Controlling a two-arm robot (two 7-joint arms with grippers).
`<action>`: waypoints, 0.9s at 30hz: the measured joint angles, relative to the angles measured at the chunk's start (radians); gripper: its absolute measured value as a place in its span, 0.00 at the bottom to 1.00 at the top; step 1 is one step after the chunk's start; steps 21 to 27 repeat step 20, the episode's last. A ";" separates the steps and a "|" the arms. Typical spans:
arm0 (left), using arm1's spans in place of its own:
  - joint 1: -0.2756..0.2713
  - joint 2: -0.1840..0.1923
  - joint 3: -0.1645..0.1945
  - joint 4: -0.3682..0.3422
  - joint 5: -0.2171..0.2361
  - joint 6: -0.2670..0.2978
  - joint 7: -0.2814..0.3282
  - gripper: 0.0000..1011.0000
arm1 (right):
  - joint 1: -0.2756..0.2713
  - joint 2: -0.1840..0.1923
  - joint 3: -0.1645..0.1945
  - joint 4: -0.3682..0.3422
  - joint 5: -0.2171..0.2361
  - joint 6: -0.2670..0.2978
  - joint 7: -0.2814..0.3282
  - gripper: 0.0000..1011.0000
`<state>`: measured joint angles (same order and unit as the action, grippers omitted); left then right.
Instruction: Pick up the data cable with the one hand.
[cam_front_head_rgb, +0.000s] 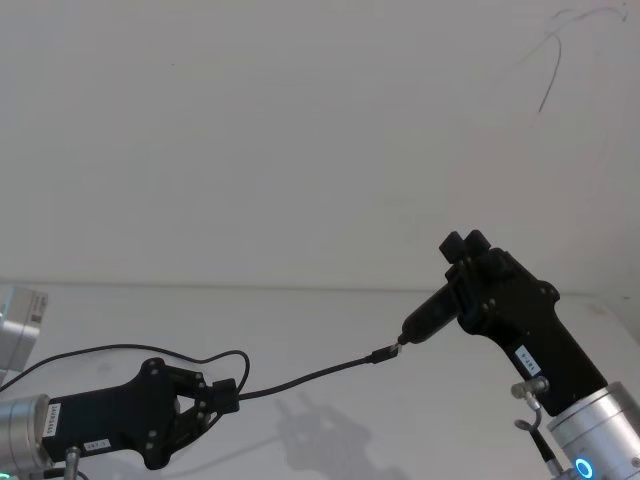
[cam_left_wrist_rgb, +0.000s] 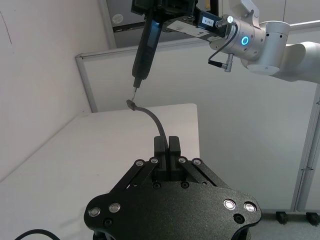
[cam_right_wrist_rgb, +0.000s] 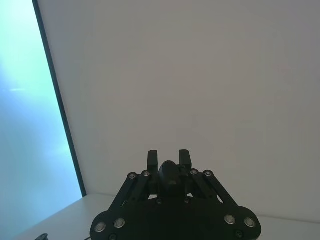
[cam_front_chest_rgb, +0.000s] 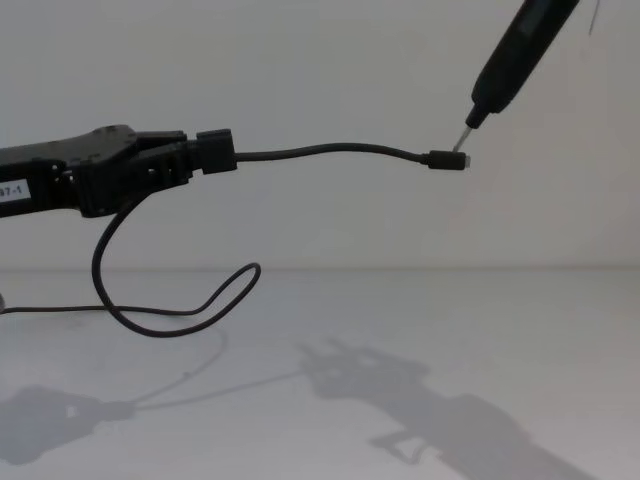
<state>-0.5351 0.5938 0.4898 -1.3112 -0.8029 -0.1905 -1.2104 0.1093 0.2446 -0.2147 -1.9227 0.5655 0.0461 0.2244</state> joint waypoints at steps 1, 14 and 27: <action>0.000 0.000 0.000 0.000 0.000 0.000 0.000 0.04 | 0.001 0.000 -0.001 0.001 0.002 0.000 0.002 0.25; 0.000 0.000 0.000 0.000 0.000 0.000 0.000 0.04 | 0.012 0.010 -0.006 0.015 0.023 -0.006 0.014 0.25; 0.000 0.000 0.000 0.000 0.000 0.000 0.000 0.04 | 0.015 0.013 -0.006 0.019 0.028 -0.009 0.018 0.25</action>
